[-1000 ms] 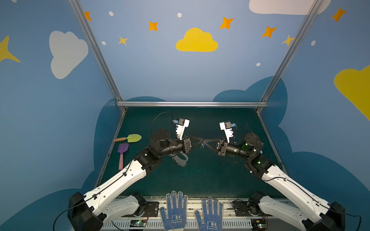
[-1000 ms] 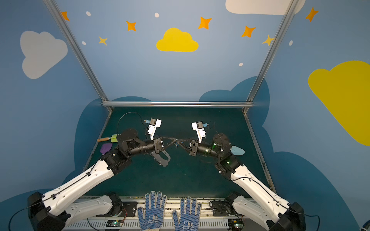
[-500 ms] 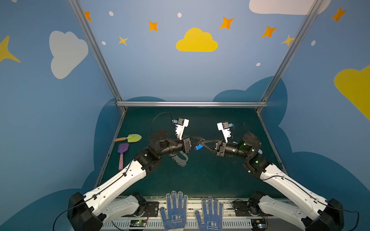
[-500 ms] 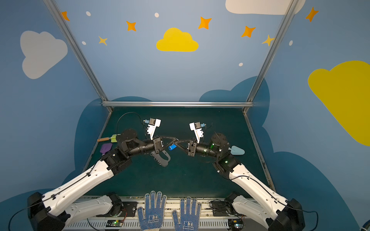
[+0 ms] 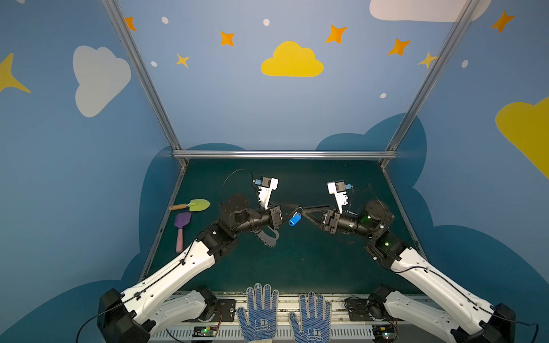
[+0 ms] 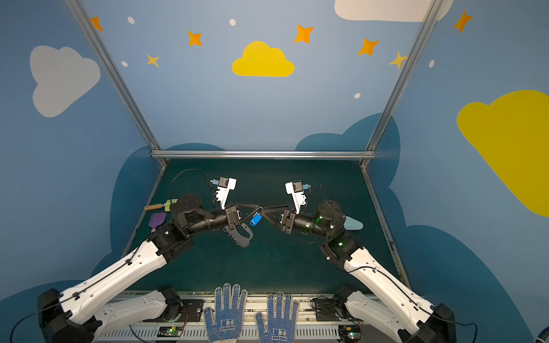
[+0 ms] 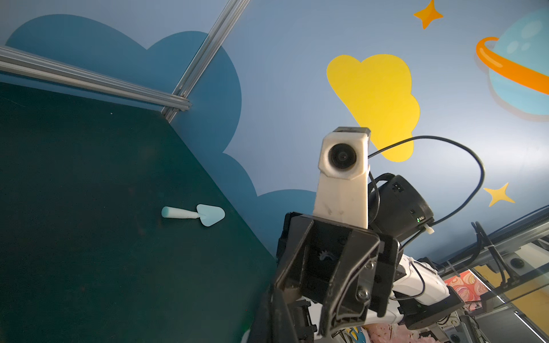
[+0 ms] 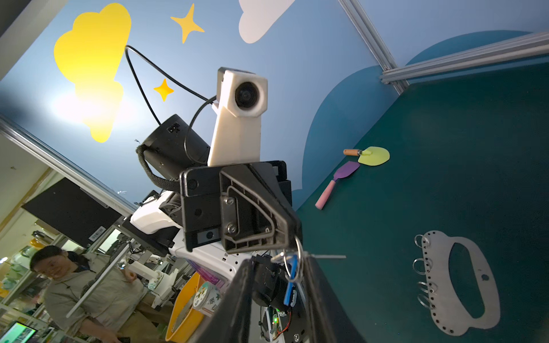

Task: Put the keys on the keyring

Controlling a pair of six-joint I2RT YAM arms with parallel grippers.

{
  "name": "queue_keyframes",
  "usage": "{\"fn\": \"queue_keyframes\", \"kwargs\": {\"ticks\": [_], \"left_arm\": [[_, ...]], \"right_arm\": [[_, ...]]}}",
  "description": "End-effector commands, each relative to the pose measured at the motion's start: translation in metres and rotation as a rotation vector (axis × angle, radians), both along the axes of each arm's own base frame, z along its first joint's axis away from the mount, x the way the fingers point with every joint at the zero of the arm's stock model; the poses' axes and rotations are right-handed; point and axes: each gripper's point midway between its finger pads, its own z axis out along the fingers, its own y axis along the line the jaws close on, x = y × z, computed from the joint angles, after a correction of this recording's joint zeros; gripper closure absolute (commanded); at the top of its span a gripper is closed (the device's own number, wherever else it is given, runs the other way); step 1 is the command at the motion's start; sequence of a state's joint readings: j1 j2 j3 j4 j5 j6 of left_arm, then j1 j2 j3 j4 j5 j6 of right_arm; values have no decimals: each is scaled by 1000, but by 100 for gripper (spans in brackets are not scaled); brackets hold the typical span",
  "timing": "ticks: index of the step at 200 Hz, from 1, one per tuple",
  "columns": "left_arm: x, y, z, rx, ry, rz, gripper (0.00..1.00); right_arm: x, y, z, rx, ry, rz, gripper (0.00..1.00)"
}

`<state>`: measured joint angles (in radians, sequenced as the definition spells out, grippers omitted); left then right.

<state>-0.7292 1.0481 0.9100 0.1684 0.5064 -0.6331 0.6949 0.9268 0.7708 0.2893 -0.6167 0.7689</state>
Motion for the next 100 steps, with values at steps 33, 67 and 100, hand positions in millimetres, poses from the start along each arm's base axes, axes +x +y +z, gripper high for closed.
{"fn": "queue_keyframes", "kwargs": {"ticks": [33, 67, 100], "left_arm": [[-2, 1, 4, -13, -16, -3, 96], [-3, -2, 3, -20, -4, -23, 96], [-1, -3, 4, -29, -4, -13, 96]], "right_arm": [[1, 0, -2, 12, 2, -4, 81], [2, 1, 4, 16, -9, 0, 84], [2, 9, 2, 29, 13, 35, 92]]}}
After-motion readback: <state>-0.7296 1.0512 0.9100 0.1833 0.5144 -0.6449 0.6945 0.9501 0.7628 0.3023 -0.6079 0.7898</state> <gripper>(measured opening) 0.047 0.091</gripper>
